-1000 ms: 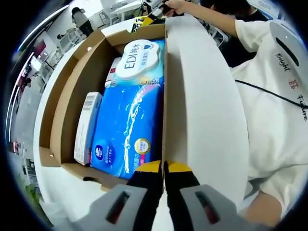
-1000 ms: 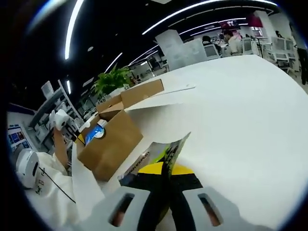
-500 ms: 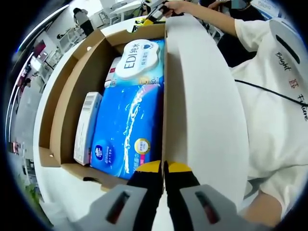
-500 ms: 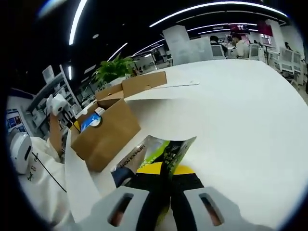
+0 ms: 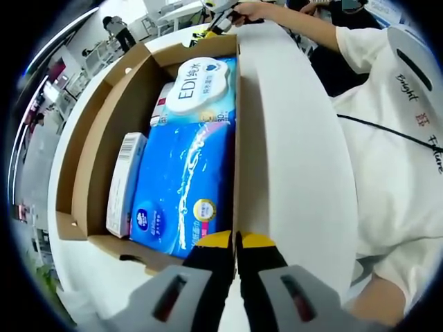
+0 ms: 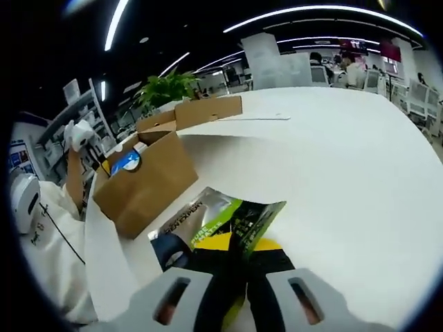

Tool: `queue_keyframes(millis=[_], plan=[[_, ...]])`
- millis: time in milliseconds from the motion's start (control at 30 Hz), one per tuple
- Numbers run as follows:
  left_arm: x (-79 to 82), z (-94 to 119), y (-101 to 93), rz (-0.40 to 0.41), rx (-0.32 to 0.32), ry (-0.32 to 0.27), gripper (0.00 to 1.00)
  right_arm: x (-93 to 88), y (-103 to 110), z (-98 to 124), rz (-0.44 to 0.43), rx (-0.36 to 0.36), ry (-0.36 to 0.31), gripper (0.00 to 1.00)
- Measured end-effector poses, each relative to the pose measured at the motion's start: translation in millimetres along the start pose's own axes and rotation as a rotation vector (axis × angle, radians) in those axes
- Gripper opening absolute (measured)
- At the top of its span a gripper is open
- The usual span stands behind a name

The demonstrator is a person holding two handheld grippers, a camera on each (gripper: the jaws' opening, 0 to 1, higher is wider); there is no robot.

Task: Operate the shoe box by opening the lid, removing the specified soft item, and placing it in the target area until the item is outside and the box remains undamaged.

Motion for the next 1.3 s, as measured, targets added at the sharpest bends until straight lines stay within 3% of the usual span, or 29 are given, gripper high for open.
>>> queue_keyframes(millis=[433,1300], plan=[[-0.4,0.3,0.7,-0.004,0.003,-0.003,0.01,-2.2,1.8,-4.0,0.183,-0.044,0.035,0.08],[-1.1,-0.1,-1.7,-0.008,0.016,-0.007,0.02,0.3,2.2,-5.0,0.36,-0.121,0.053,0.23]])
Point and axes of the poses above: the point that each gripper's makers call its tool centre point, and the gripper's own axes: z roughly backward along the fingers, y roughly to its left, x roughly out of its top, the point moved 10 cm from there along z, roughly backward along the fingers, and after that the axes turned 5 degrees about -y, right-handed, at the moved point
